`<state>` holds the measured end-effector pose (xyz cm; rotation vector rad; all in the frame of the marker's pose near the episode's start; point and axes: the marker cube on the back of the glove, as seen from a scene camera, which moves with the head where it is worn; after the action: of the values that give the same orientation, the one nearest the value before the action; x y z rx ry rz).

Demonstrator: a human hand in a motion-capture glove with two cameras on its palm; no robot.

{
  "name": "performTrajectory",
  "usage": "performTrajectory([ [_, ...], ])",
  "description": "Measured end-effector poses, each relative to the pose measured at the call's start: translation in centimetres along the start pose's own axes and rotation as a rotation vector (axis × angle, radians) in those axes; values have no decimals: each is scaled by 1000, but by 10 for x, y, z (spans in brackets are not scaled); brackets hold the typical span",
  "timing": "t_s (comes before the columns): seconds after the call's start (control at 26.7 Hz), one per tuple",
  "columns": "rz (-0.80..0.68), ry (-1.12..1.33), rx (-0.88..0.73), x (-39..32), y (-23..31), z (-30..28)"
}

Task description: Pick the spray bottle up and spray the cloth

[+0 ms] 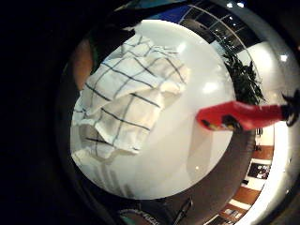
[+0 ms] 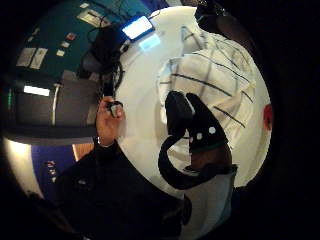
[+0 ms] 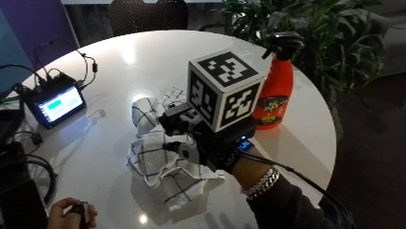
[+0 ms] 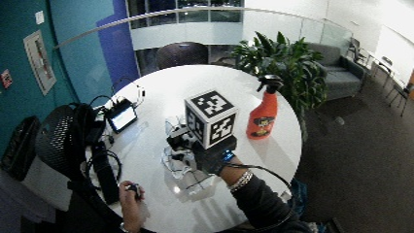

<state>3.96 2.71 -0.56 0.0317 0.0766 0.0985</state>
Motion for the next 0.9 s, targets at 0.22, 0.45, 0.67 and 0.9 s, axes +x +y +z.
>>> performTrajectory([
  [0.22,88,22,12,34,7,-10],
  [0.45,214,34,41,76,13,-21],
  [0.67,449,0,144,127,22,-32],
  [0.9,677,-32,257,159,20,-42],
])
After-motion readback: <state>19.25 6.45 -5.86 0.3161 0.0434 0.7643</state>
